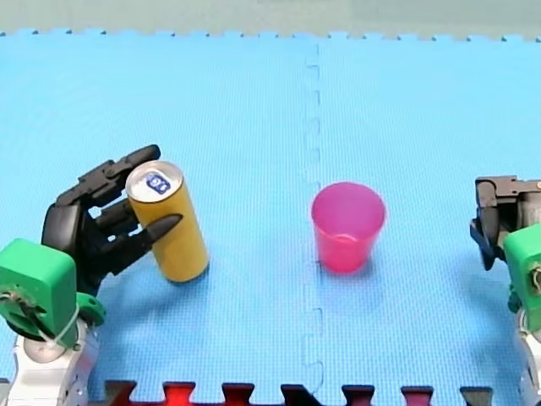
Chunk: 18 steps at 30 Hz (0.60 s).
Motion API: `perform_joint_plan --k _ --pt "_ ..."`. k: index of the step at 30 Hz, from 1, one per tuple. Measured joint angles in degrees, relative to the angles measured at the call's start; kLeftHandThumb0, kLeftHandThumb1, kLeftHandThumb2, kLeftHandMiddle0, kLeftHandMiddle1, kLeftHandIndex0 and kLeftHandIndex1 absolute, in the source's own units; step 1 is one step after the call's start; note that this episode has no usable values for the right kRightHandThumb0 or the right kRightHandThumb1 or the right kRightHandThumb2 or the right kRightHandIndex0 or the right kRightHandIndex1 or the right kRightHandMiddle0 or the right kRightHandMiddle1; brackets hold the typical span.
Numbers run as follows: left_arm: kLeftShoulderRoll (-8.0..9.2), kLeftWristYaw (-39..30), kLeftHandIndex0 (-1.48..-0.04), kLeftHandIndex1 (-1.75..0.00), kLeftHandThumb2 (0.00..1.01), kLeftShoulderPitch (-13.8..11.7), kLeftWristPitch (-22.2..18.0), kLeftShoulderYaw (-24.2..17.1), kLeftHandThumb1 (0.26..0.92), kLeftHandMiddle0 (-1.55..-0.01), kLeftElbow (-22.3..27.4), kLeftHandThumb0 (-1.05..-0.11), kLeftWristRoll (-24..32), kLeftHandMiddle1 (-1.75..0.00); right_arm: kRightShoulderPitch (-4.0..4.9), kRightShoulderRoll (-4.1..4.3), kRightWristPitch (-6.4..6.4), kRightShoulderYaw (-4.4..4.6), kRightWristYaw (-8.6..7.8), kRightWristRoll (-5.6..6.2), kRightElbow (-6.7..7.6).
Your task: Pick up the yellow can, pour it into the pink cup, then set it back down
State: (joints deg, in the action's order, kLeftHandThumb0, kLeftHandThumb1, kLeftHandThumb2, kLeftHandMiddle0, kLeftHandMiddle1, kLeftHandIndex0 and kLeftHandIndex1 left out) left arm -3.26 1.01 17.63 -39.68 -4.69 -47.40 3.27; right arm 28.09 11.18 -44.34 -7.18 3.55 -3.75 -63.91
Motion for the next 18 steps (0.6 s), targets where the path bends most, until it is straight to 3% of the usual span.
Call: perform_joint_plan --k 4,9,18 --pt "-0.43 1.2 -1.20 0.00 0.00 1.0 -5.2 0.1 0.784 -1.32 -5.2 -0.366 -2.2 0.00 -0.05 0.08 -0.11 0.01 -0.03 -0.01 0.02" --pt "-0.18 8.9 -1.21 0.00 0.00 2.8 -11.8 1.4 0.787 -1.31 -10.7 -0.372 -9.1 0.00 -0.08 0.27 -0.59 -0.01 -0.11 0.00 0.01" --pt "0.76 19.1 -1.22 0.00 0.00 4.6 -13.4 4.3 0.787 -1.28 -14.2 -0.391 -16.9 -0.01 -0.05 0.93 -2.07 -0.11 -0.79 0.15 -0.59"
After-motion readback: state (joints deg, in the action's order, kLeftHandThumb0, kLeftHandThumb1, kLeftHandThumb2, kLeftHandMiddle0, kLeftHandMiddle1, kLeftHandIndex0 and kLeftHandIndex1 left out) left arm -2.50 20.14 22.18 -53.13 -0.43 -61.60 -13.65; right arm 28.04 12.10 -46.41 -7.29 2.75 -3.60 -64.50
